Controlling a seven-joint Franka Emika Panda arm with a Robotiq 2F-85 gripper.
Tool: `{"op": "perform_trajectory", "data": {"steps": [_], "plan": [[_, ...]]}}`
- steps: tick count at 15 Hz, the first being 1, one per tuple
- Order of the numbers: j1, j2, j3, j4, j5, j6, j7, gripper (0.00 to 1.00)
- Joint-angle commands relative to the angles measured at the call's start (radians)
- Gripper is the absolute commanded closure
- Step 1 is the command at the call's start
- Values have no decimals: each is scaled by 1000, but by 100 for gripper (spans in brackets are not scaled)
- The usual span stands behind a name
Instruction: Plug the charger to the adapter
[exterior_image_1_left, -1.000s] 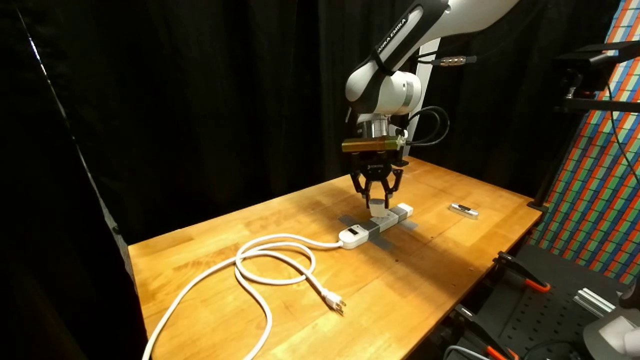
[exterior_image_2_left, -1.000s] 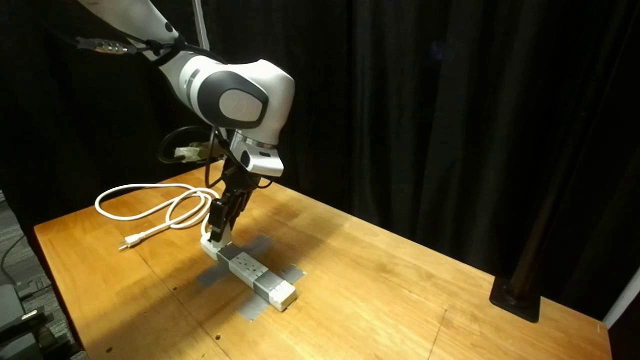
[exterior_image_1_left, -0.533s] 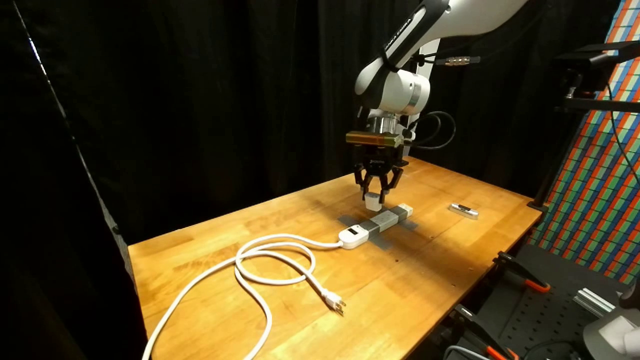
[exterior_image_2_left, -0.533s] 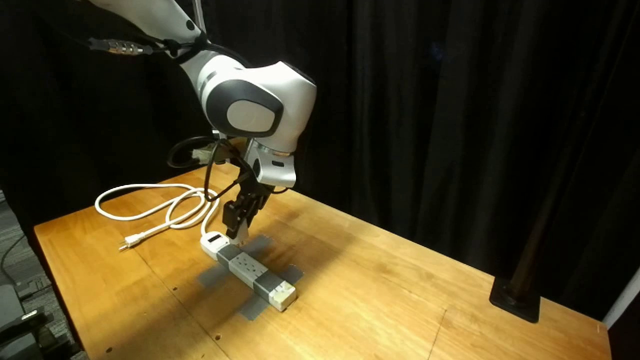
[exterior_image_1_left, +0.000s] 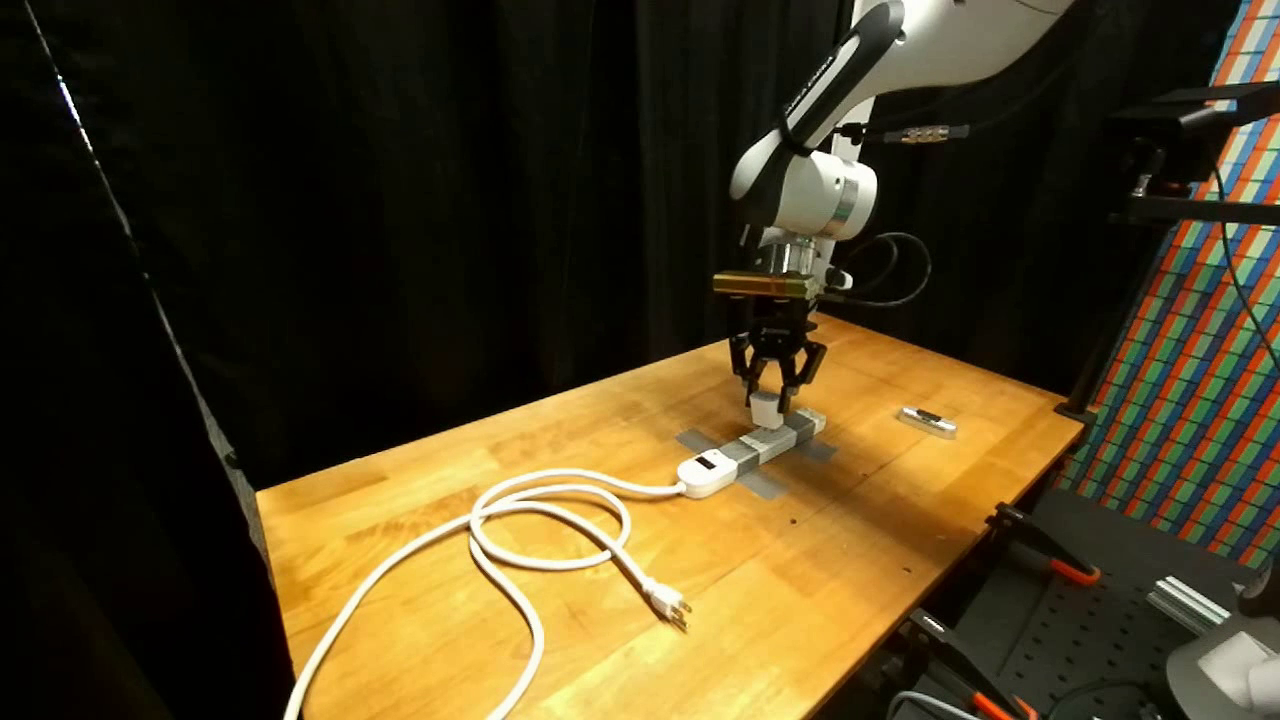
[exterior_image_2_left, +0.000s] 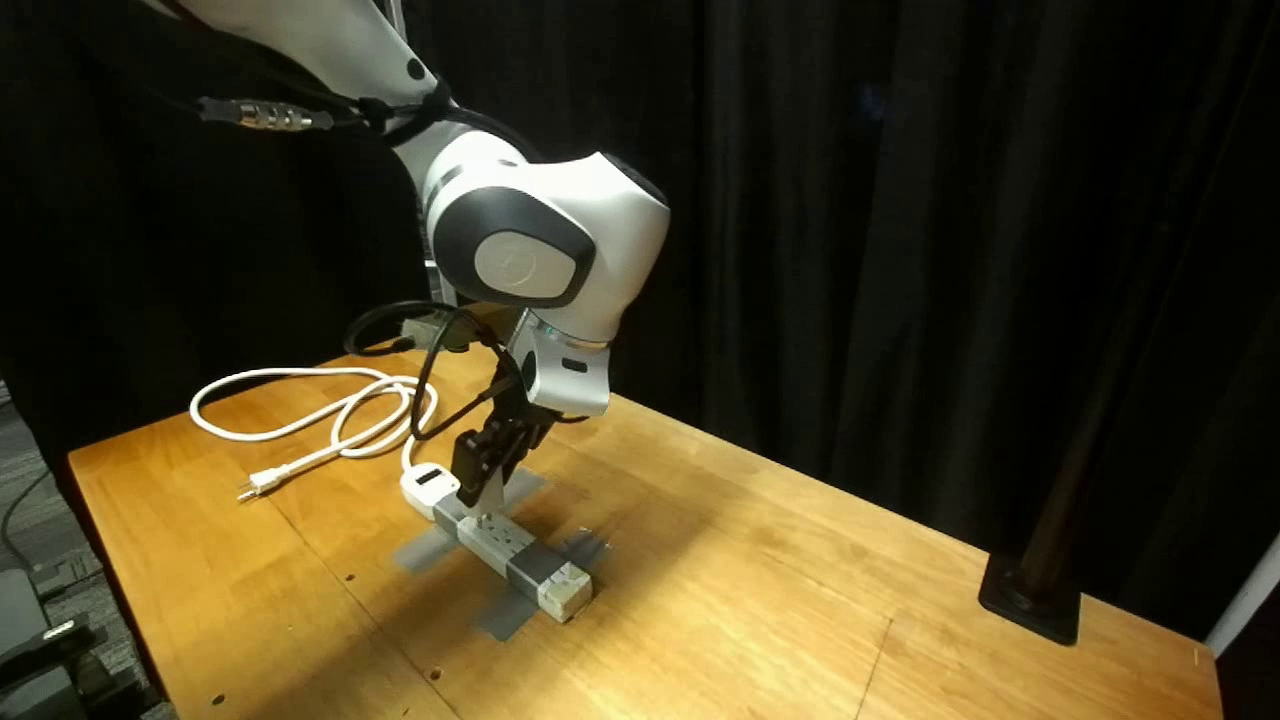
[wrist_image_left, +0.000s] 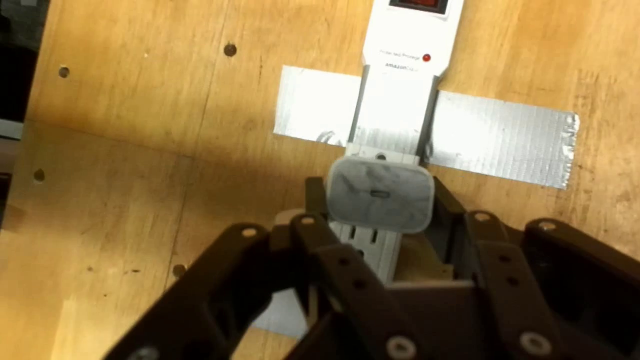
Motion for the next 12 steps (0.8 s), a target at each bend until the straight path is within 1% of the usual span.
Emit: {"op": "perform_trajectory", "data": {"steps": [1, 4, 12], "plan": [[-22, 22, 3, 31, 59, -67, -19, 76], [-26, 26, 7, 29, 94, -80, -25, 76], [-18, 16, 10, 12, 145, -29, -52, 76]]}}
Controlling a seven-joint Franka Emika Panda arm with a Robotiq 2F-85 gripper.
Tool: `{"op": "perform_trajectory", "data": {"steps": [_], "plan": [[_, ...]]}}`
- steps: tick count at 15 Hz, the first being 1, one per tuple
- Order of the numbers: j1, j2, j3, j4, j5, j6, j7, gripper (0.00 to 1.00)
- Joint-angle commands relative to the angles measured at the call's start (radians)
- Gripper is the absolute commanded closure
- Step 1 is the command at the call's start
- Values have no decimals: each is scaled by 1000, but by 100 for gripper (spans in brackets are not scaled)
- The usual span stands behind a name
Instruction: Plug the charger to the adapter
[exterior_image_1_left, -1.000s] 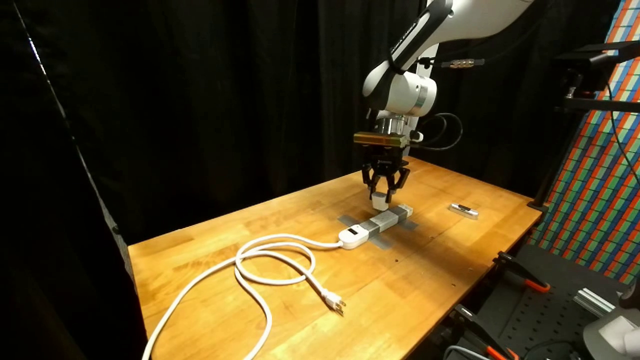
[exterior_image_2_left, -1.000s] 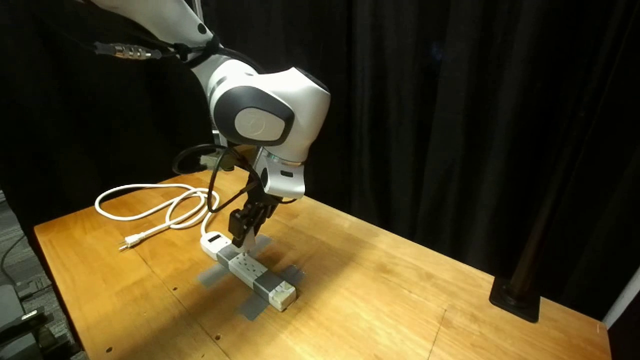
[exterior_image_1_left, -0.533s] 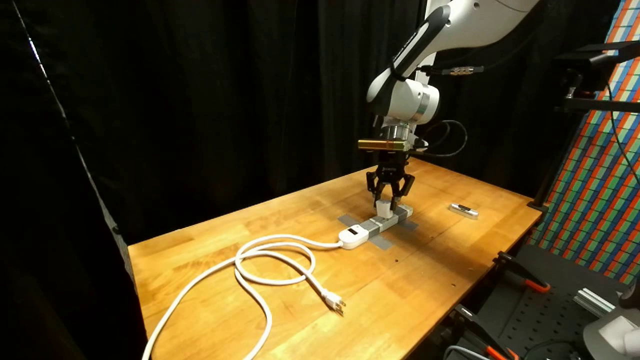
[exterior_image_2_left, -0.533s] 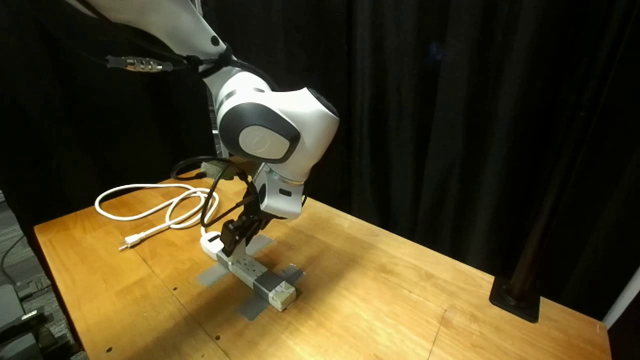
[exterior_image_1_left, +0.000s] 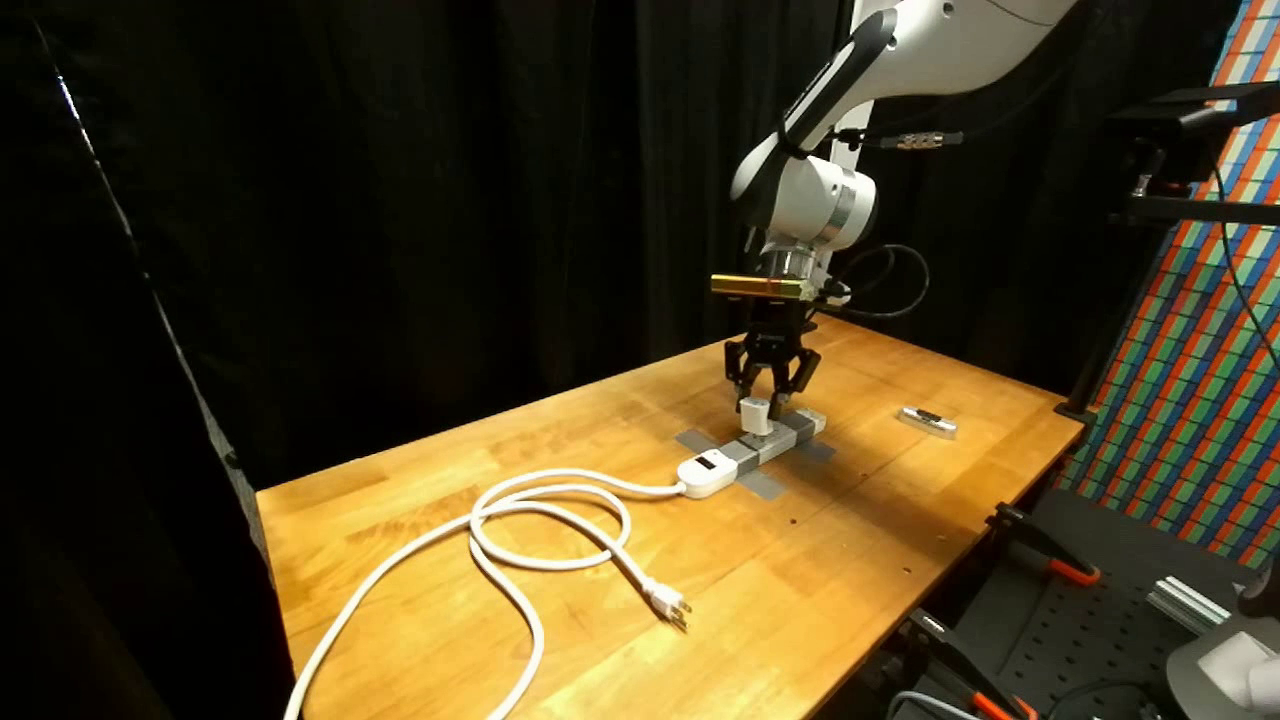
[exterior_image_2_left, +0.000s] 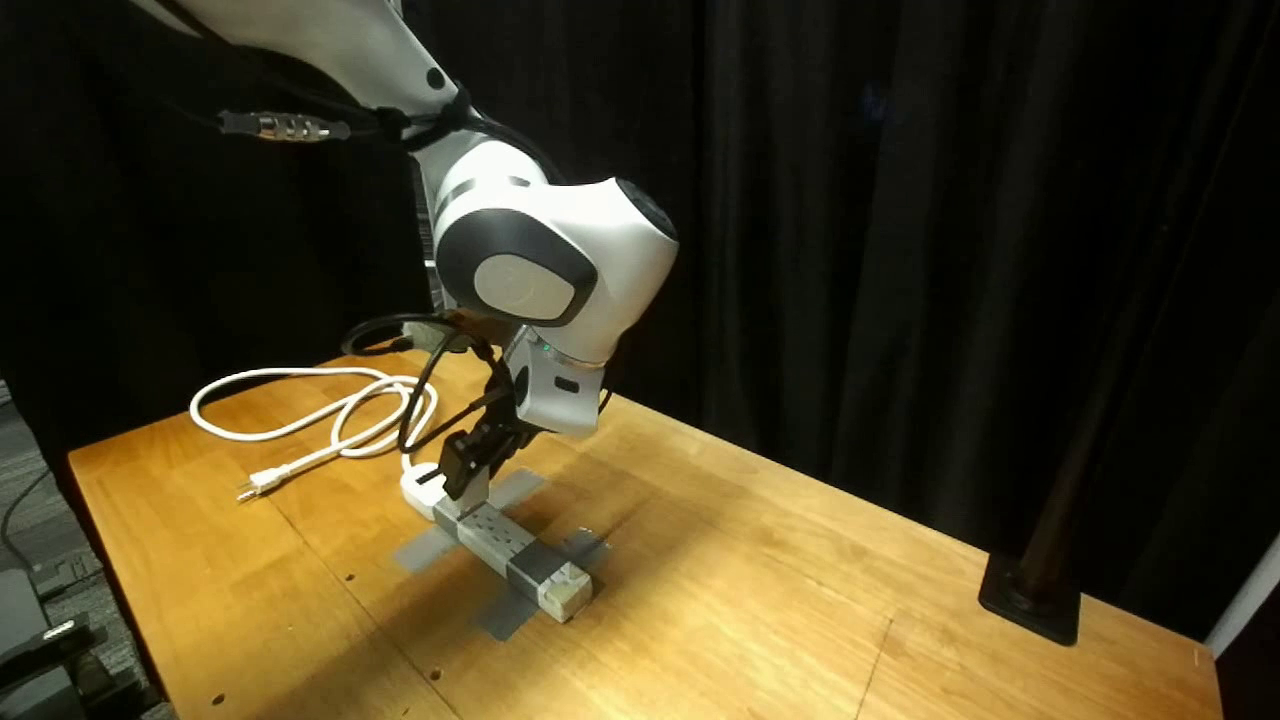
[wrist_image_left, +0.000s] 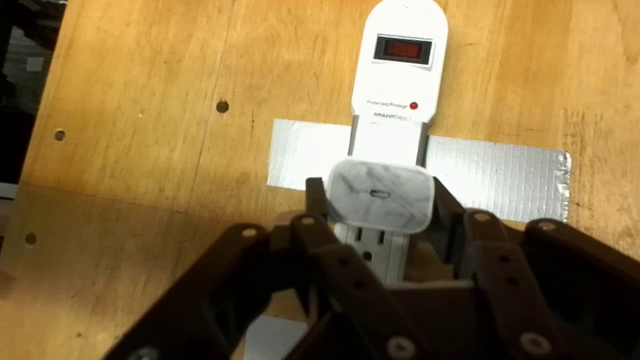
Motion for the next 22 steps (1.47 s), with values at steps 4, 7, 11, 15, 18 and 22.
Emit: {"op": "perform_trajectory", "data": {"steps": [4, 7, 11, 15, 18, 22], "plan": [[-2, -2, -5, -1, 33, 52, -31, 76], [-5, 5, -4, -1, 34, 69, -34, 76], [-12, 19, -7, 5, 25, 49, -33, 76], [-16, 20, -7, 0, 24, 43, -41, 76], [-20, 28, -10, -1, 26, 43, -44, 76], [-22, 25, -8, -19, 36, 59, -62, 76]]}}
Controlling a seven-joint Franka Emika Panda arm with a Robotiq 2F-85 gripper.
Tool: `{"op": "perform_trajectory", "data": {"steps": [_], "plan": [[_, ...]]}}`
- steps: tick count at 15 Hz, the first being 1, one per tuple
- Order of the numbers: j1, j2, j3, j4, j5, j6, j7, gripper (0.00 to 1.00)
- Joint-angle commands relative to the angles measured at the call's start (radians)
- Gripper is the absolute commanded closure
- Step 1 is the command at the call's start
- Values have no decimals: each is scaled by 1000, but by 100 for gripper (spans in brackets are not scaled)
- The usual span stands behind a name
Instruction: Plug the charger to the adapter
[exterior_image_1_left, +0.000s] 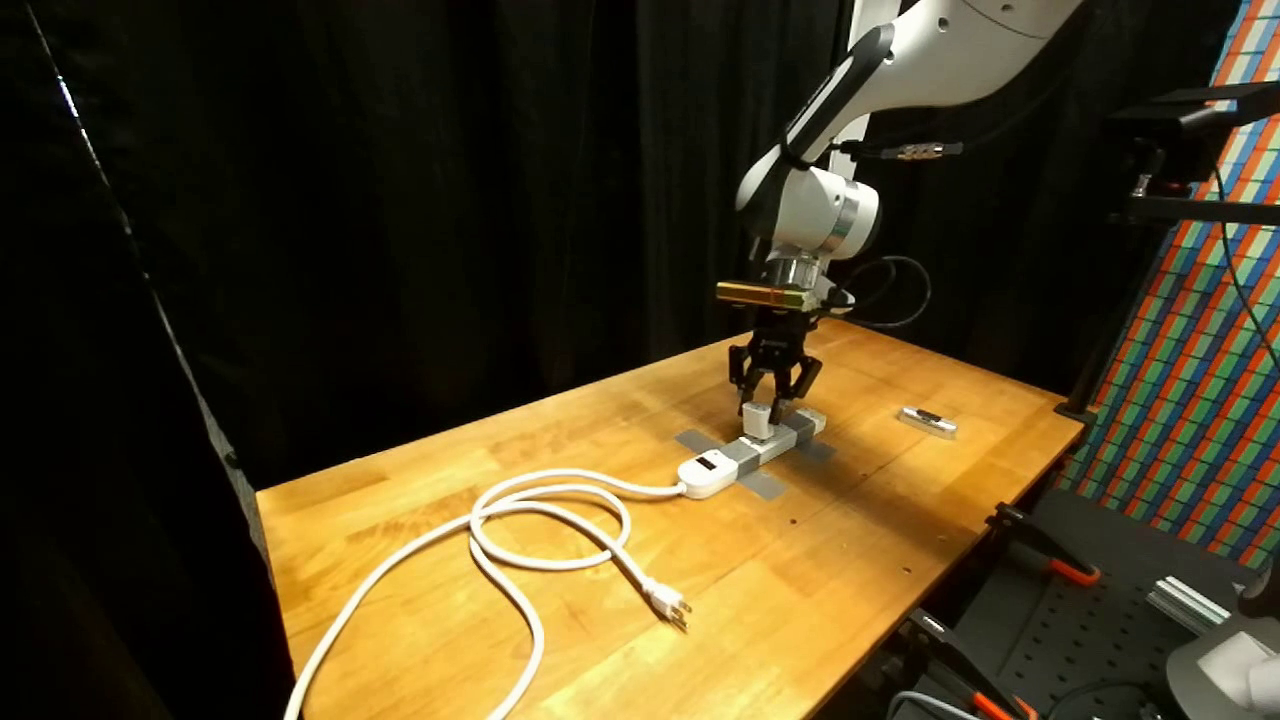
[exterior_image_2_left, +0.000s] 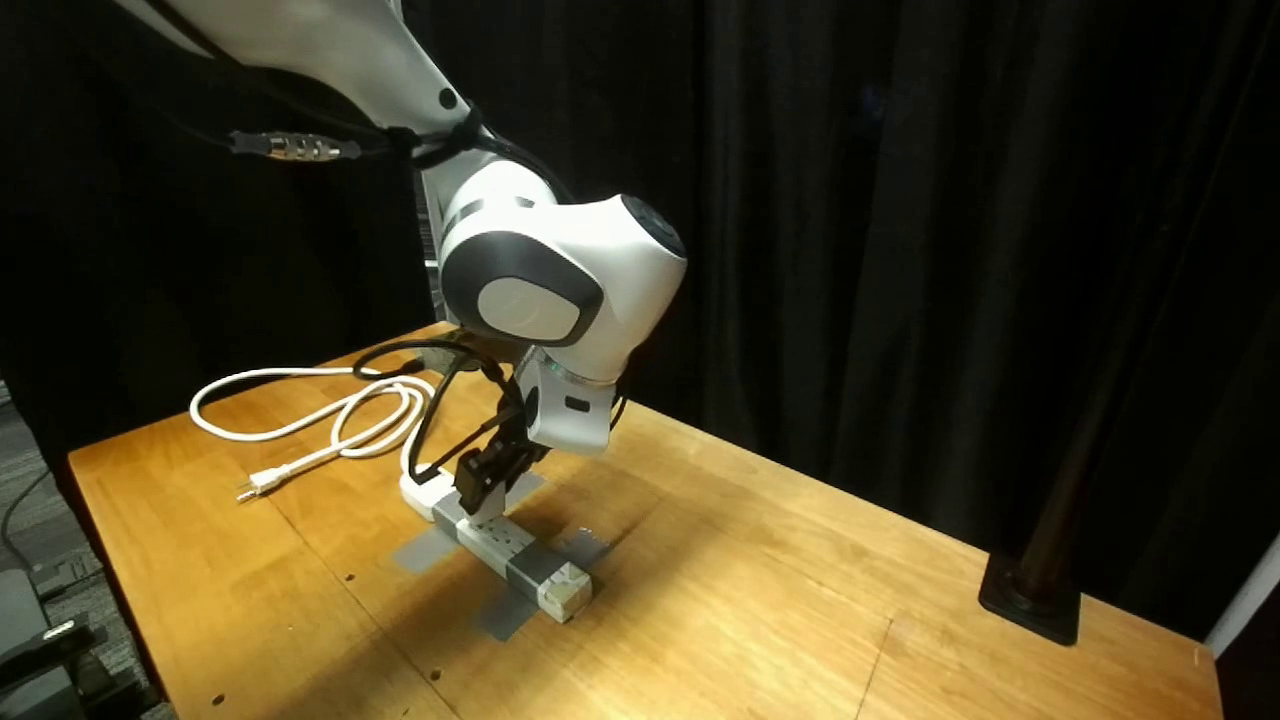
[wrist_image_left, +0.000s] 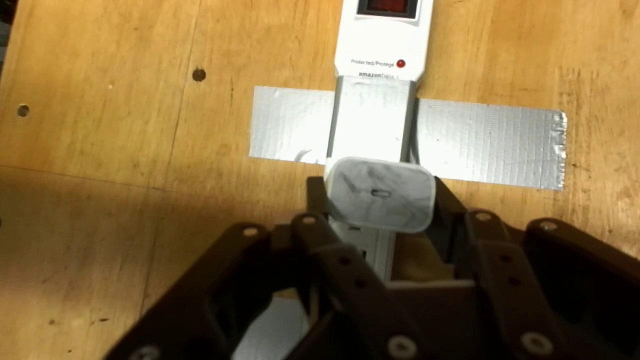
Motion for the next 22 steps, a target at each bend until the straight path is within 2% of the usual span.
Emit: {"op": "perform_trajectory", "data": {"steps": [1, 5, 15, 22], "plan": [[-7, -4, -5, -28, 16, 14, -42, 76], [17, -36, -19, -89, -17, 68, -58, 76], [4, -60, -16, -145, 3, 115, -137, 76], [26, -59, -27, -192, -12, 226, -149, 76]]}}
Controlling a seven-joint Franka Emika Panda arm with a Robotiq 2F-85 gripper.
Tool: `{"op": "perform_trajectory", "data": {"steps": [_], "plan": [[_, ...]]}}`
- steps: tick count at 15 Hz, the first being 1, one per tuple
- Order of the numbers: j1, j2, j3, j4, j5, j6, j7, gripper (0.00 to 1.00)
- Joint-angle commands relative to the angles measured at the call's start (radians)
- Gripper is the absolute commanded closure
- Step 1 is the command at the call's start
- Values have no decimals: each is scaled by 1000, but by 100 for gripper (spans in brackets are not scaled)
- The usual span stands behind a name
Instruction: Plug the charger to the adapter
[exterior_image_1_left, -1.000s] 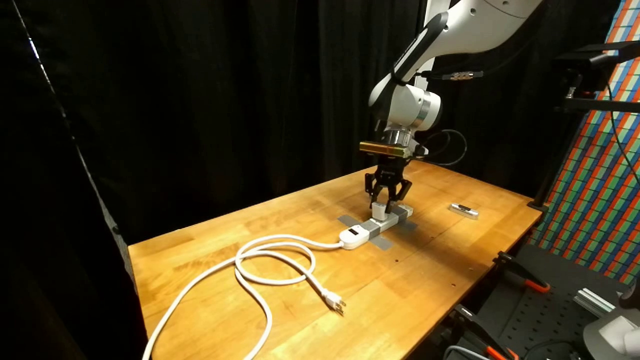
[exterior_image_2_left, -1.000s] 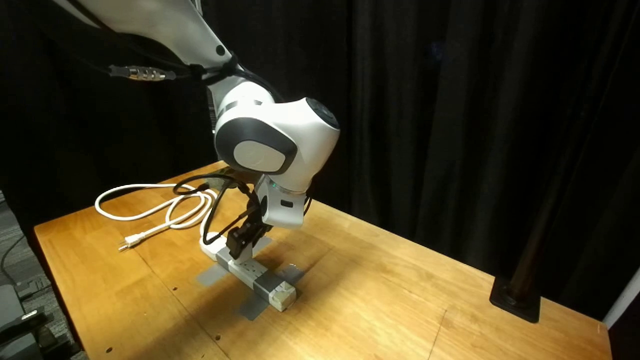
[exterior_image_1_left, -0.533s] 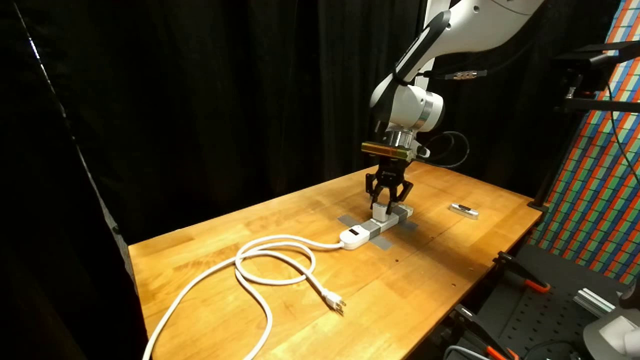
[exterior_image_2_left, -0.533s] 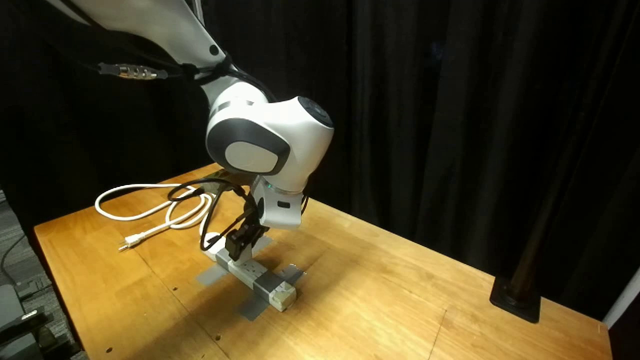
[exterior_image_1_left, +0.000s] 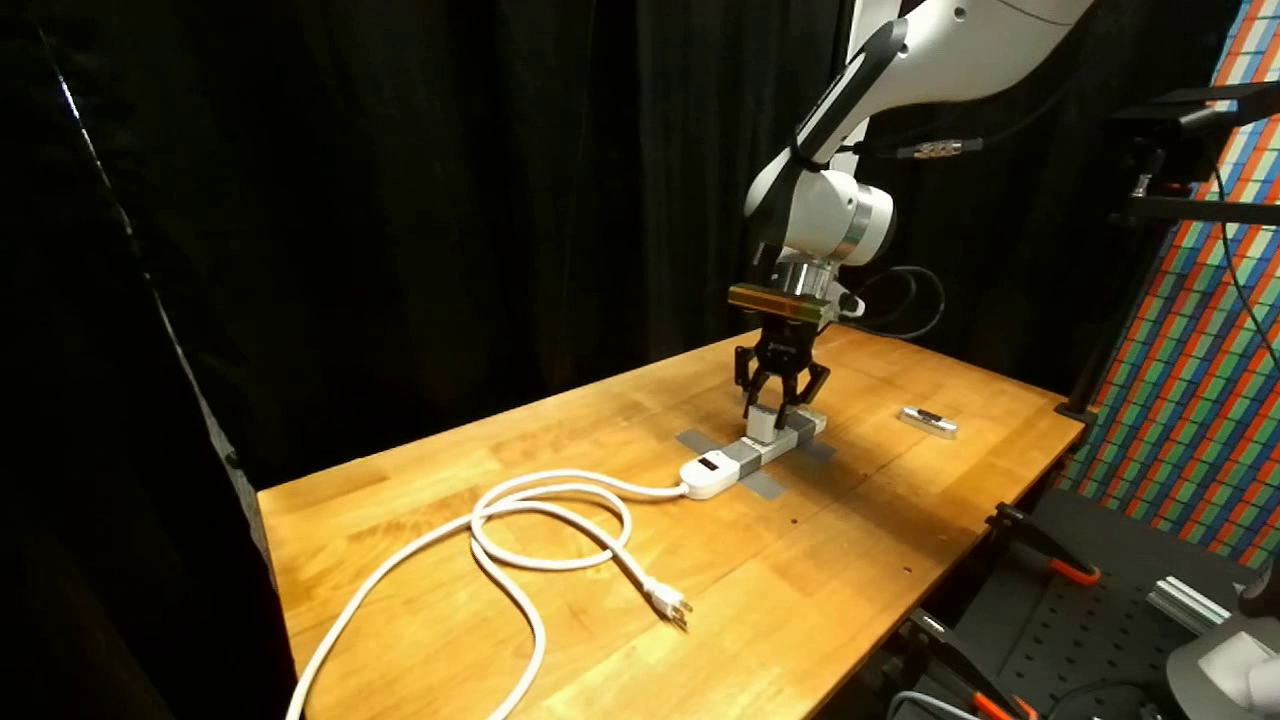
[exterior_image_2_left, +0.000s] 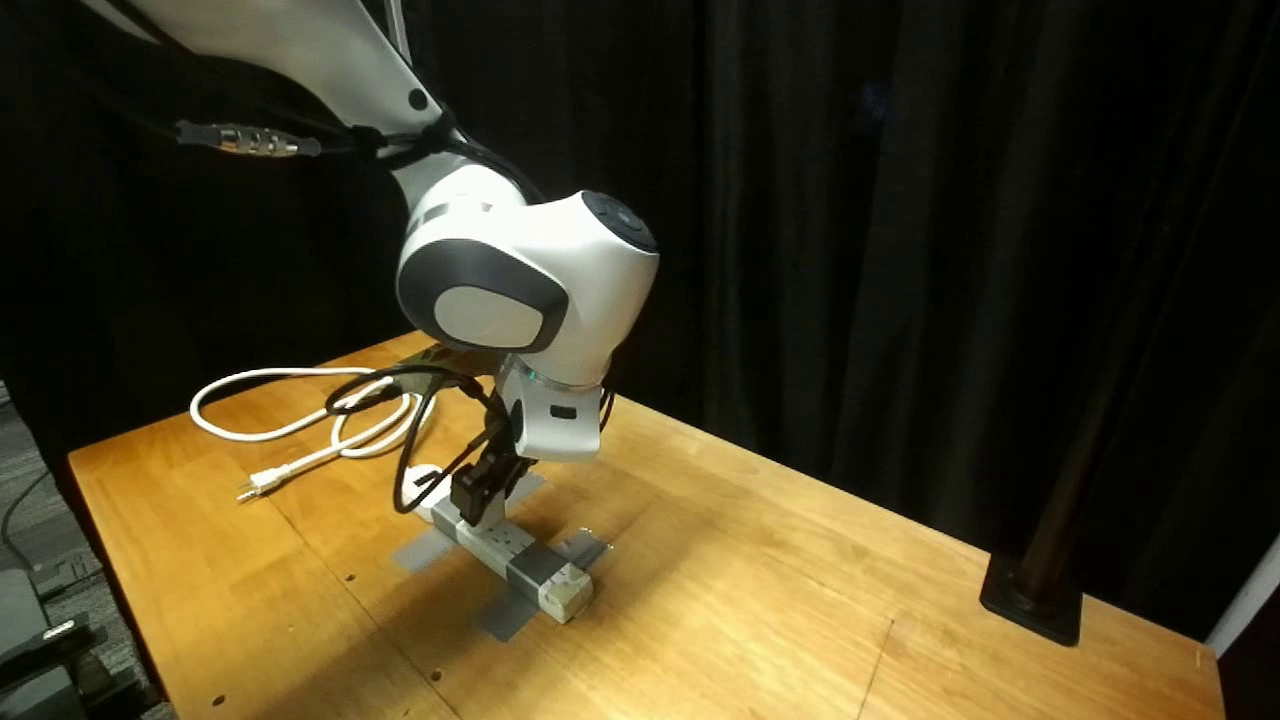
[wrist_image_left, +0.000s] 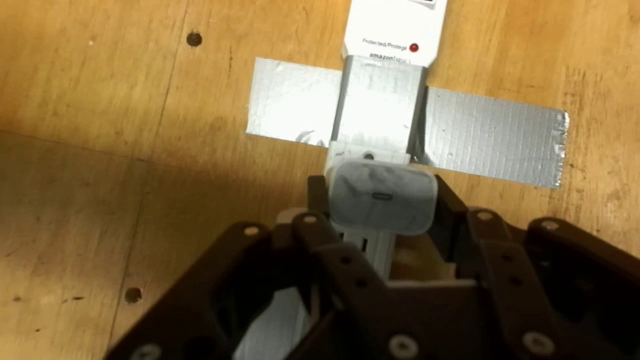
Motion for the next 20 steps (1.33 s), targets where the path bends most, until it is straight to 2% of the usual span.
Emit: {"op": "perform_trajectory", "data": {"steps": [1, 11, 19, 20], "plan": [[19, -14, -26, -102, -32, 90, -44, 76], [64, -85, -9, -252, -51, 214, -120, 76], [91, -85, -13, -299, -82, 285, -107, 76], [90, -83, -11, -299, -82, 287, -107, 58]]}}
